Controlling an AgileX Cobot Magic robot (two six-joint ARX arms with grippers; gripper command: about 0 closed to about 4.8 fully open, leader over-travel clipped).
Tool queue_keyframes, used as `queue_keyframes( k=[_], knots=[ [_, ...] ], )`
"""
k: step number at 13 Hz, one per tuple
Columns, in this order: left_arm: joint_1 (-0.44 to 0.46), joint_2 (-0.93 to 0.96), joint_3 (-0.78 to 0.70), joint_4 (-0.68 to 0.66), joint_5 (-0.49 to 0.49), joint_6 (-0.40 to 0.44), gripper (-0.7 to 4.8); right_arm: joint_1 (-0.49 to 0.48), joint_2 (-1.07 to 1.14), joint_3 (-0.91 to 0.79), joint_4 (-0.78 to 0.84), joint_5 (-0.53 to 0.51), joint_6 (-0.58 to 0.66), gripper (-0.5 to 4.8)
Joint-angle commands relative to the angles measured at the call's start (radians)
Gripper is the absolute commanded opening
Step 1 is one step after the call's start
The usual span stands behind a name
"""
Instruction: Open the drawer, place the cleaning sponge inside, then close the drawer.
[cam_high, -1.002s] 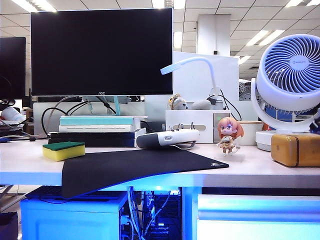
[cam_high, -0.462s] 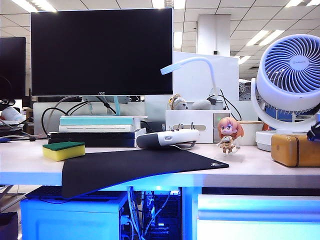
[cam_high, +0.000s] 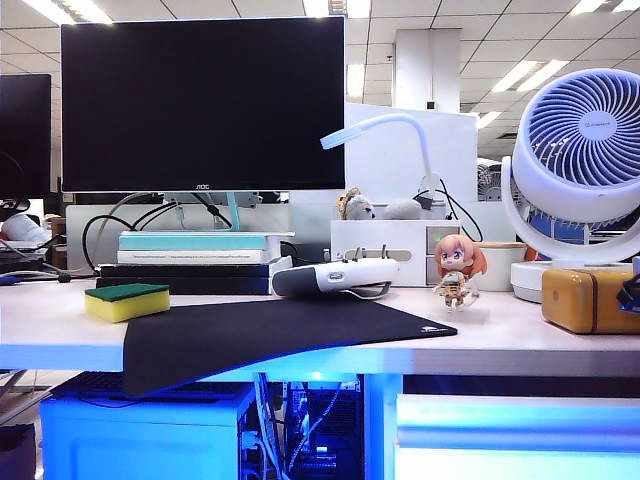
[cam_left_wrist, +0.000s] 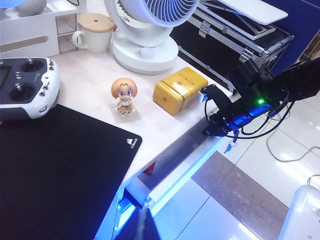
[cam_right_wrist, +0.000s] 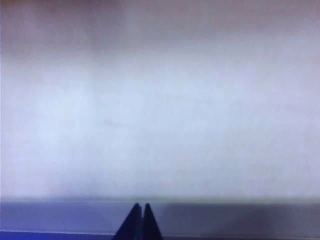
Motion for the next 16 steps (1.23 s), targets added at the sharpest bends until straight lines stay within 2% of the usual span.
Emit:
queue_keyframes(
  k=[1,8,16],
  knots=[
    [0.0,-0.002,0.005,0.008,0.006,0.001,-0.06,0.002,0.0,-0.001,-0.056,-0.005,-0.008,-0.06],
    [0.0,-0.002,0.005,0.008,0.001,0.021,-0.06,0.002,-0.001,-0.002,-0.146,-0.004,-0.061,-0.06],
    [0.0,-0.002,0.005,0.008,0.0,0.02,-0.06,0.003,-0.026,-0.006,-0.252,-0.005,-0.064,-0.06]
  ],
)
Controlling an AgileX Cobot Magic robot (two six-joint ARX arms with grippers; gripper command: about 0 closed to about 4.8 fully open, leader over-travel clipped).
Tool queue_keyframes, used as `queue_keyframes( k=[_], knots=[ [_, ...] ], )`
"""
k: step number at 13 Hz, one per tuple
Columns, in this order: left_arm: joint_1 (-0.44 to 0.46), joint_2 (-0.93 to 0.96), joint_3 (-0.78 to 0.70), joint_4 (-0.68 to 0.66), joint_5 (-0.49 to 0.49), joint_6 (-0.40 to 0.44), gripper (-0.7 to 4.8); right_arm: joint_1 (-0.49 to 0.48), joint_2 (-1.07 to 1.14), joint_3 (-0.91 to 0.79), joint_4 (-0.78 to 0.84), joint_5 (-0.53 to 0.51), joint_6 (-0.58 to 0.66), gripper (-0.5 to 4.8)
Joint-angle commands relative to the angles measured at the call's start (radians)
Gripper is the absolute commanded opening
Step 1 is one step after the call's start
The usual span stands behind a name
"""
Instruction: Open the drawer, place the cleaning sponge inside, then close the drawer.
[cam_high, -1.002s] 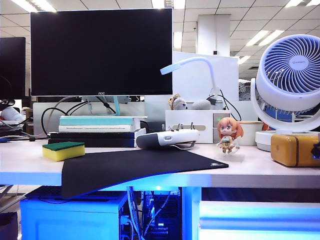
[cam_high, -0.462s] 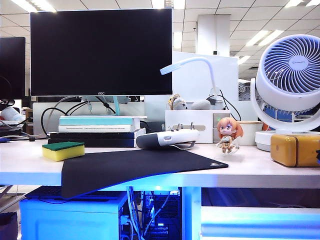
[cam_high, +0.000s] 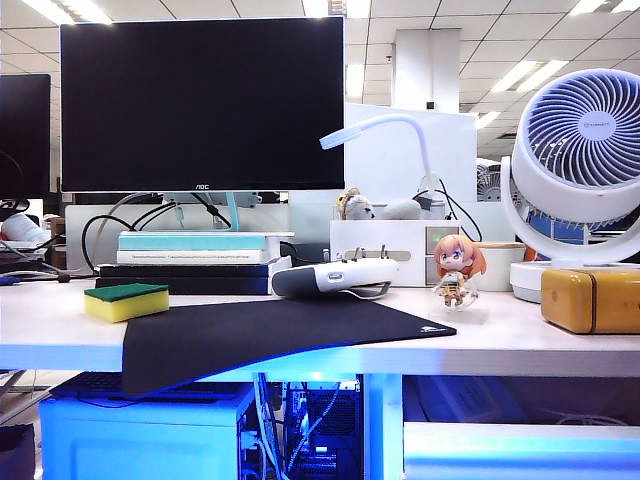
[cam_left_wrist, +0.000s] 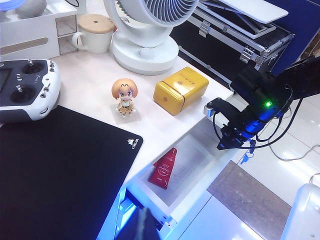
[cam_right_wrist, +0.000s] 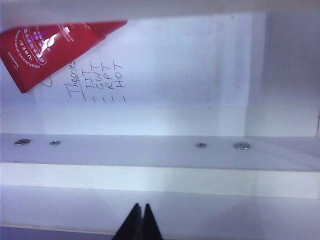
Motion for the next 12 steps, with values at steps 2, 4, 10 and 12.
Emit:
queue_keyframes(
  k=[2,4,10,12],
  knots=[
    [0.0,-0.002,0.005,0.008,0.001,0.008,-0.06,0.003,-0.005,-0.002,-0.075,-0.002,-0.017,-0.06],
    [0.0,-0.002,0.005,0.008,0.001,0.008,-0.06,0.003,-0.005,-0.002,-0.103,-0.002,-0.018,-0.06],
    [0.0,-0.002,0.005,0.009,0.001,0.01,-0.06,0.004,-0.02,-0.001,-0.09,-0.023,-0.02,-0.06],
    [0.0,-0.002,0.005,0.009,0.001,0.01,-0.06,0.004,-0.024,-0.002,-0.095,-0.019,-0.021,-0.06]
  ],
)
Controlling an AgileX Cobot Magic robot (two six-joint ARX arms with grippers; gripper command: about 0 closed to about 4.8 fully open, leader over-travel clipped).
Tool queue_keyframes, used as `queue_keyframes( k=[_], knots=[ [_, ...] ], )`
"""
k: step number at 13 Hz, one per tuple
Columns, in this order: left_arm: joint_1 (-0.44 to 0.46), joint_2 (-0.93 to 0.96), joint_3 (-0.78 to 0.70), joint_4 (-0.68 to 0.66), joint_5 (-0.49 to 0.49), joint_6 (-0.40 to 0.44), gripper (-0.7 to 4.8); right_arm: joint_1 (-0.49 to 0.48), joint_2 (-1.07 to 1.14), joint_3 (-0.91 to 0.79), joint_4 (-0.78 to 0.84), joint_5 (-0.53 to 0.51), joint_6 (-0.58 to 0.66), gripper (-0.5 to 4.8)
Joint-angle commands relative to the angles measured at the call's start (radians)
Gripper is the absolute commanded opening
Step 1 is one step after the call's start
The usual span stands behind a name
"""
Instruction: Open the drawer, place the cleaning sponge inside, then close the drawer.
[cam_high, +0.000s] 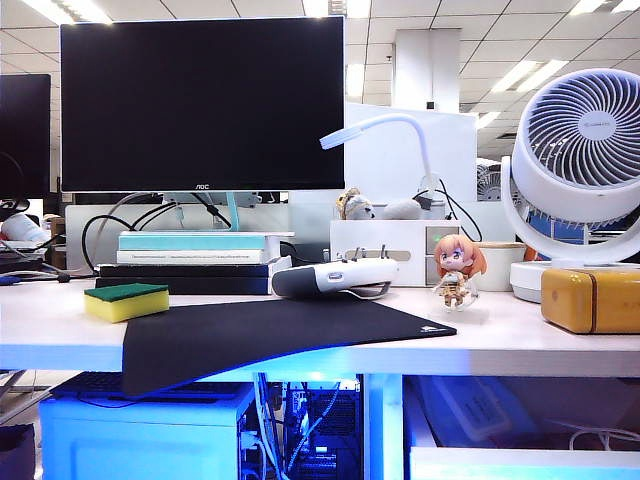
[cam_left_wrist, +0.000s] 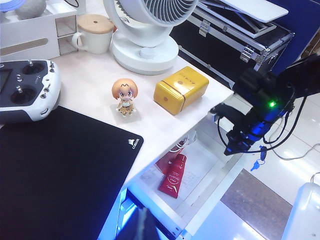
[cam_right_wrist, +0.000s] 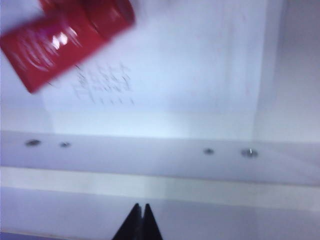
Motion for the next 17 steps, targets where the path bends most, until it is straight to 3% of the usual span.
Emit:
queue_keyframes(
  k=[1,6,7,9,17],
  knots=[
    [0.0,-0.002,0.005,0.009,0.002,0.004,-0.06,0.005,0.0,0.001,-0.001,-0.001,-0.004,-0.06],
    [0.0,-0.002,0.005,0.021,0.002,0.003,-0.06,0.1,0.0,0.001,-0.039,0.022,-0.01,-0.06],
    [0.0,-0.002,0.005,0.024,0.002,0.003,-0.06,0.099,0.0,0.001,0.05,0.047,0.025,-0.06],
    [0.0,-0.002,0.005,0.024,0.002,0.003,-0.06,0.099,0.021,0.001,0.074,0.045,0.027,-0.06],
    [0.0,-0.002,0.005,0.024,0.001,0.003,-0.06,0.1,0.087,-0.023,-0.051,0.042,0.015,-0.06]
  ],
)
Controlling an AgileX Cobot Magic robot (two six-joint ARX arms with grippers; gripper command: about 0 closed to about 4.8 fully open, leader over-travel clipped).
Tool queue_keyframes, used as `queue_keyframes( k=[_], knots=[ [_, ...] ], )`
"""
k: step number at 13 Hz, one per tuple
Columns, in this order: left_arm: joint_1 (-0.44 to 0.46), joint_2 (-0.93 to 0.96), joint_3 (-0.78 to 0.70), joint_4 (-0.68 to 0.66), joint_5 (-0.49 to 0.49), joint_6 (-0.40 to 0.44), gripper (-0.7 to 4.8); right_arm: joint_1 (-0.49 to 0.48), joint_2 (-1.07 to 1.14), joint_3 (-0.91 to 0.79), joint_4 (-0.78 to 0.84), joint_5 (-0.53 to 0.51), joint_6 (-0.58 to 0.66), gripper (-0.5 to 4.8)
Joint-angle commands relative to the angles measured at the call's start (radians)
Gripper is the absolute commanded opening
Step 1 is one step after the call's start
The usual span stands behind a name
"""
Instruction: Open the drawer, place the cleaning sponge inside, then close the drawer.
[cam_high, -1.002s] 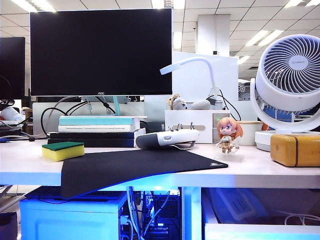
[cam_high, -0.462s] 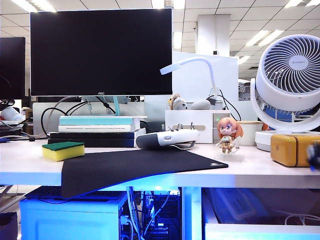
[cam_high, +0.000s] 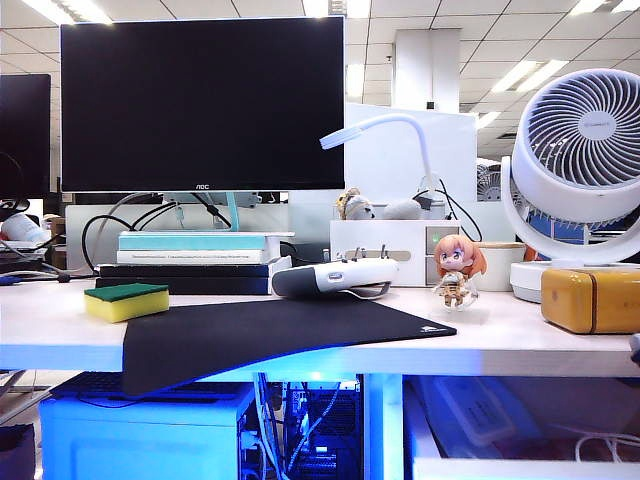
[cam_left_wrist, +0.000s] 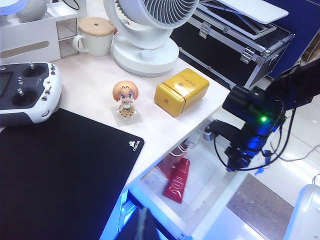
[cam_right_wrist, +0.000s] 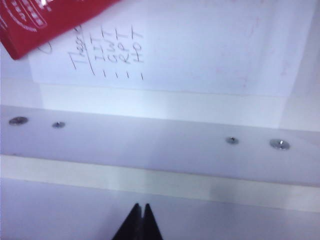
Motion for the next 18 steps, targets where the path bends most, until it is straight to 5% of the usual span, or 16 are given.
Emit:
queue_keyframes(
  k=[1,9,18],
  knots=[
    [0.0,-0.002,0.005,0.016,-0.008,-0.001,-0.06,0.0,-0.014,-0.019,0.024,-0.002,-0.003,-0.06],
    [0.002,0.038,0.005,0.053,-0.391,-0.084,-0.06,0.0,-0.362,-0.013,0.18,-0.143,-0.019,-0.06],
    [0.039,0.26,0.005,0.19,-0.495,-0.1,-0.06,0.077,-0.84,-0.013,0.197,-0.389,-0.025,-0.06]
  ],
)
